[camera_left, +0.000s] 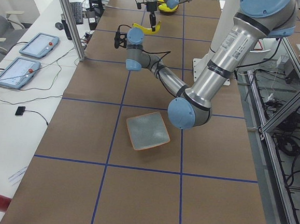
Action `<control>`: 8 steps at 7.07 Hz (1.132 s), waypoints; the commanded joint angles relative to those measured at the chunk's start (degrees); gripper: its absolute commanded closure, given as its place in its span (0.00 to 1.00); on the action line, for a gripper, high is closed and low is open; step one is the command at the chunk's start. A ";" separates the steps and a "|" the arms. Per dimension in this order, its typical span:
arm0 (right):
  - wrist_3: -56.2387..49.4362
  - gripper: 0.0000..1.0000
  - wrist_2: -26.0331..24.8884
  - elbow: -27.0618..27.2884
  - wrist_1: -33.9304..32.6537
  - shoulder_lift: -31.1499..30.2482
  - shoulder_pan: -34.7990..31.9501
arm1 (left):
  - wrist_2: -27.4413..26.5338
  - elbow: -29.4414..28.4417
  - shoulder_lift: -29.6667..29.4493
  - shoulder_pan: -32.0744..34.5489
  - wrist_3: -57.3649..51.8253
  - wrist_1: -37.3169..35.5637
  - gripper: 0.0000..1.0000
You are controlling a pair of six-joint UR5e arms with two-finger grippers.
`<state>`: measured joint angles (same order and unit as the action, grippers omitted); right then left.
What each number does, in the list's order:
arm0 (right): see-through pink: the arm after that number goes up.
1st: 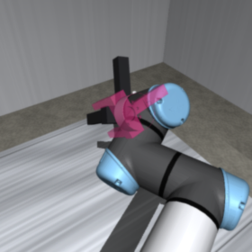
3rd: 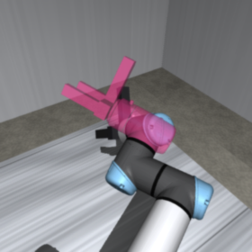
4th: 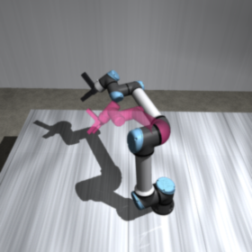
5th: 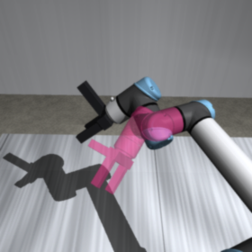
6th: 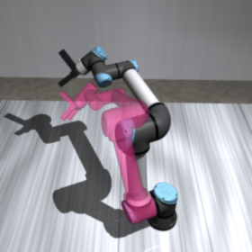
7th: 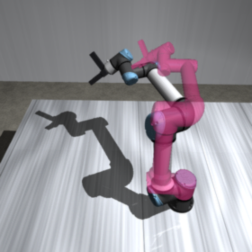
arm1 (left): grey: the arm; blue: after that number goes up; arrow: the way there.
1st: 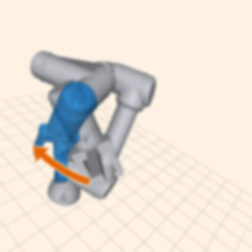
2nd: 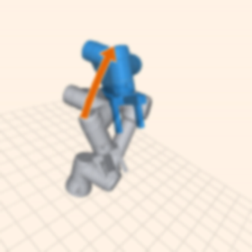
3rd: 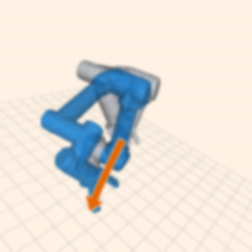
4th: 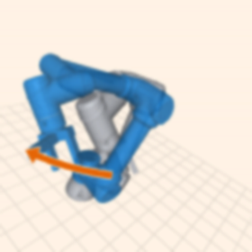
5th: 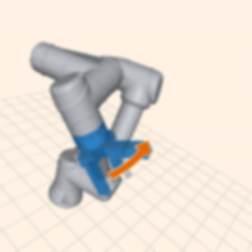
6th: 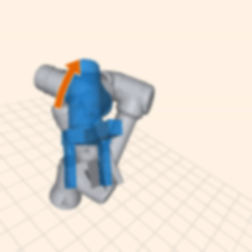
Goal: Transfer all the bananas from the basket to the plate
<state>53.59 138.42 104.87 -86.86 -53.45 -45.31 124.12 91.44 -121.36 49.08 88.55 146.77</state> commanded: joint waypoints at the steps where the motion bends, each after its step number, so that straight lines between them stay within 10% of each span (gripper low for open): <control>1: 2.92 1.00 -0.16 1.04 2.39 0.27 2.23 | -5.90 0.05 -2.73 -5.12 6.78 1.77 0.01; 8: 2.93 1.00 2.37 0.86 3.81 0.54 2.95 | -16.72 -0.47 -6.17 -14.89 14.10 9.15 0.01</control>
<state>56.51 139.39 105.73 -83.27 -52.79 -42.29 108.36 91.08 -127.11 35.13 102.63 155.56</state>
